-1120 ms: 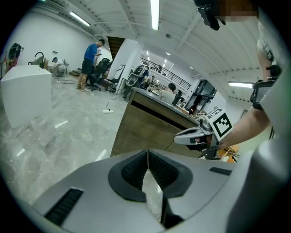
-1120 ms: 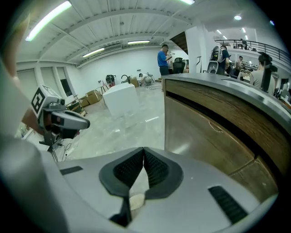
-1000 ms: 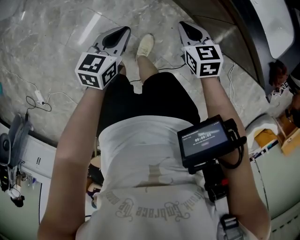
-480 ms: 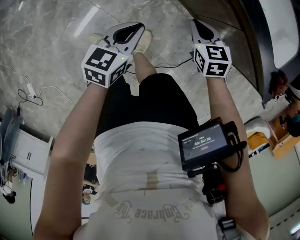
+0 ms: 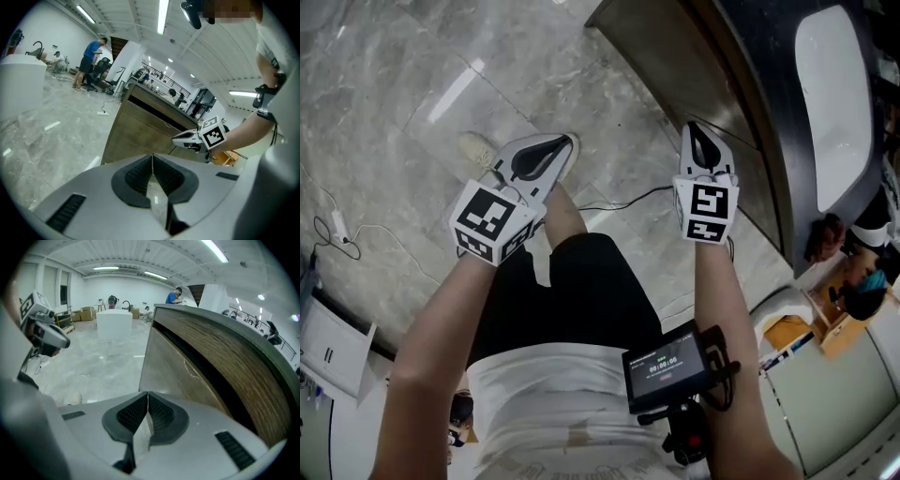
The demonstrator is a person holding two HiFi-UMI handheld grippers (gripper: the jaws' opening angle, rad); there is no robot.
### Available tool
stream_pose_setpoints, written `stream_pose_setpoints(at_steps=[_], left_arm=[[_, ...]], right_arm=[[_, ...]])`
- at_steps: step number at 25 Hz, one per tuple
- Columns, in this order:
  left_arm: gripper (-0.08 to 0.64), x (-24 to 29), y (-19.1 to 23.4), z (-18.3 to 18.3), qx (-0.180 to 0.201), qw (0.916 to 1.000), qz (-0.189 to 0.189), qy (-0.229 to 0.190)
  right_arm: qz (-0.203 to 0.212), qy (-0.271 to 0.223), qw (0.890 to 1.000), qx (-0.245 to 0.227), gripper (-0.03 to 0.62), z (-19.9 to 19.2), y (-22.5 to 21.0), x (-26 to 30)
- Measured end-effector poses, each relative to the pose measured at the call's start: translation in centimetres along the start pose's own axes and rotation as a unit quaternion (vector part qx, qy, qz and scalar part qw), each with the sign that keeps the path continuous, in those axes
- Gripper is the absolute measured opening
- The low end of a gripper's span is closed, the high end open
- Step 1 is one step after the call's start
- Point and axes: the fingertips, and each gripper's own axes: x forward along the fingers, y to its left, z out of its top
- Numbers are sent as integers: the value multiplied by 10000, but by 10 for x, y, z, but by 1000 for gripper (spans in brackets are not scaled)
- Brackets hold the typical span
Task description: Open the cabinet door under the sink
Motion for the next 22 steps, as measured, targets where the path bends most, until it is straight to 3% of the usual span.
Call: stream_pose_setpoints(at_steps=[8, 11, 15, 22], left_arm=[[17, 19, 17, -4, -40, 10000, -36, -44], [17, 14, 9, 4, -64, 9999, -80, -81], [17, 21, 8, 0, -66, 9998, -152, -59], [18, 44, 30, -29, -76, 9998, -178, 81]], right_arm=[[-1106, 58, 9907, -795, 17, 18, -49, -4], [-1650, 242, 9774, -1295, 23, 27, -63, -22], [-2247, 649, 9566, -1741, 52, 11, -75, -28], [-2663, 1170, 9345, -2052, 157, -40, -84, -6]])
